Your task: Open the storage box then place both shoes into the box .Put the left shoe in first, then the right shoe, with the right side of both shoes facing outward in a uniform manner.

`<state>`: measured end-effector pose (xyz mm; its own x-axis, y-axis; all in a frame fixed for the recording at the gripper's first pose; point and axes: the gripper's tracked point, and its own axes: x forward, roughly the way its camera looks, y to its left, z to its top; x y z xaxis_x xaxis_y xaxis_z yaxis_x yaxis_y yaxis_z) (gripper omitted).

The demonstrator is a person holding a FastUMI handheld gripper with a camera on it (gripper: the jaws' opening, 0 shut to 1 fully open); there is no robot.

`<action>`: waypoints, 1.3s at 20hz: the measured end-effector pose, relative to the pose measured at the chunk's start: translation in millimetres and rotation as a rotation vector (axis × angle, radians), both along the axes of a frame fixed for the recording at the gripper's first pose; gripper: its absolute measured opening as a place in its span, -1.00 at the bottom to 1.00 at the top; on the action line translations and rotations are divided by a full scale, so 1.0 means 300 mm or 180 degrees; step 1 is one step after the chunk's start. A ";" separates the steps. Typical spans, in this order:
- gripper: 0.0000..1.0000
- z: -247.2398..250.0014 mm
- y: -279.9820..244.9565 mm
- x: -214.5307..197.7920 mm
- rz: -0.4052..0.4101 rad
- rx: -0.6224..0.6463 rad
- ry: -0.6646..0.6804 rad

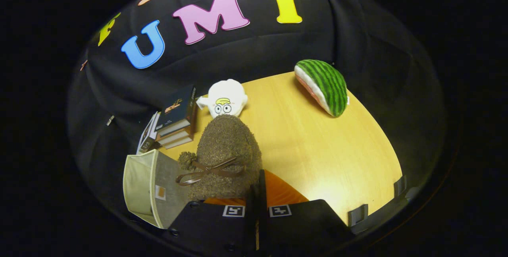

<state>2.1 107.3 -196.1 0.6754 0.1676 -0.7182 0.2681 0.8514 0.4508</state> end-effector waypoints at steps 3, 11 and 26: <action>-0.85 0.095 0.119 0.033 0.0079 0.0063 -0.0071; -0.84 0.220 0.461 0.080 0.0295 0.0221 0.0053; -0.84 0.056 0.791 0.048 0.0725 -0.0559 0.0455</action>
